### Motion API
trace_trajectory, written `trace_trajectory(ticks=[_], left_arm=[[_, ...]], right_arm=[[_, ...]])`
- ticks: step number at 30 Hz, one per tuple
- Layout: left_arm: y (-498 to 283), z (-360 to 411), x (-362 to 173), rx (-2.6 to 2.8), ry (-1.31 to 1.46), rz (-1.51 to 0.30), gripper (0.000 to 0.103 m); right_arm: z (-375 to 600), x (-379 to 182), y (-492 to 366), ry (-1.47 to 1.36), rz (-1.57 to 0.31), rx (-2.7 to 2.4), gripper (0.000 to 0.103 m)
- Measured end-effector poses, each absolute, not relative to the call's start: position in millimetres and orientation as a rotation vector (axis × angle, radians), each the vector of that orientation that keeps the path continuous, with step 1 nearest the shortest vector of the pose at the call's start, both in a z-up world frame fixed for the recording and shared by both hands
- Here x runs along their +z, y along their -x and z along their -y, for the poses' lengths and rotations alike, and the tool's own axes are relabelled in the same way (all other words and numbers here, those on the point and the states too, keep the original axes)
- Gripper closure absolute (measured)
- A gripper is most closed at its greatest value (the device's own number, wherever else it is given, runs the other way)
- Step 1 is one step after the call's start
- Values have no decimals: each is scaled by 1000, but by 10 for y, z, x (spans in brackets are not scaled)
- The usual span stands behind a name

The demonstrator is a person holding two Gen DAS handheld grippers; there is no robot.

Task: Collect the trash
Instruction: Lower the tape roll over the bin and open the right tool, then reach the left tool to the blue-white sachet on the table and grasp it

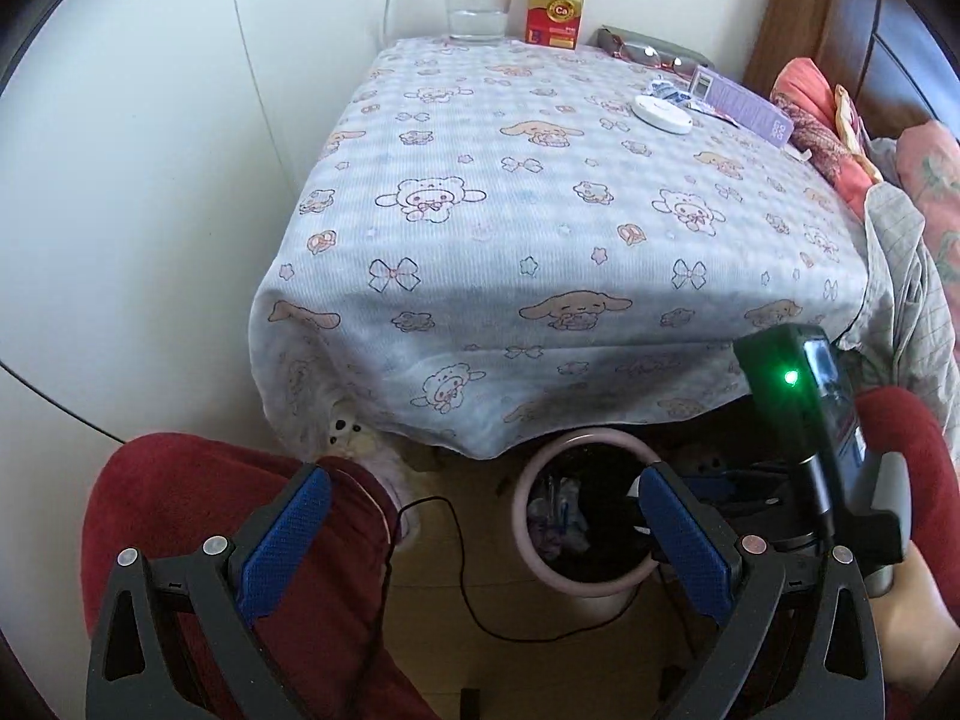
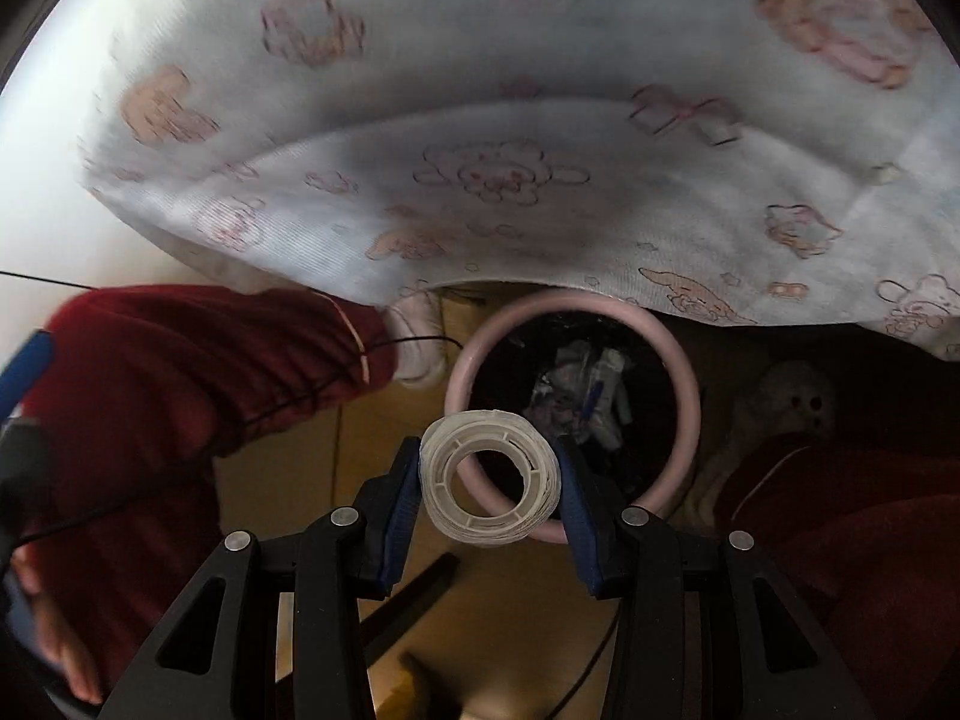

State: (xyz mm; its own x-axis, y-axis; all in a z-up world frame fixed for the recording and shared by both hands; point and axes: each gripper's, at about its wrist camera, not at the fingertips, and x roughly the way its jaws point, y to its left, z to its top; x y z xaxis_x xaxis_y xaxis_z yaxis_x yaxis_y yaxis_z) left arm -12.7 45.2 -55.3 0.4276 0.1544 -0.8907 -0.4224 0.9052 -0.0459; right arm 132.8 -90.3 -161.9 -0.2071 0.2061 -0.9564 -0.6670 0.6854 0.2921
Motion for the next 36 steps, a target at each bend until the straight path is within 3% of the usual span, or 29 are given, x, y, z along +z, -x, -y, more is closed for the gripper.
trace_trajectory(ticks=[10, 14, 23, 36], left_arm=[[166, -434, -455, 337, 283, -1029, 1], [161, -419, -455, 334, 283, -1031, 1], [206, -508, -374, 301, 355, -965, 1], [-31, -603, -237, 295, 422, -965, 1]], right_arm=[[904, -1586, -1345, 411, -1566, 810, 60], [895, -1587, -1331, 411, -1572, 799, 18], [955, -1496, -1372, 386, -1562, 759, 16], [1180, -806, -1357, 246, -1380, 814, 13]])
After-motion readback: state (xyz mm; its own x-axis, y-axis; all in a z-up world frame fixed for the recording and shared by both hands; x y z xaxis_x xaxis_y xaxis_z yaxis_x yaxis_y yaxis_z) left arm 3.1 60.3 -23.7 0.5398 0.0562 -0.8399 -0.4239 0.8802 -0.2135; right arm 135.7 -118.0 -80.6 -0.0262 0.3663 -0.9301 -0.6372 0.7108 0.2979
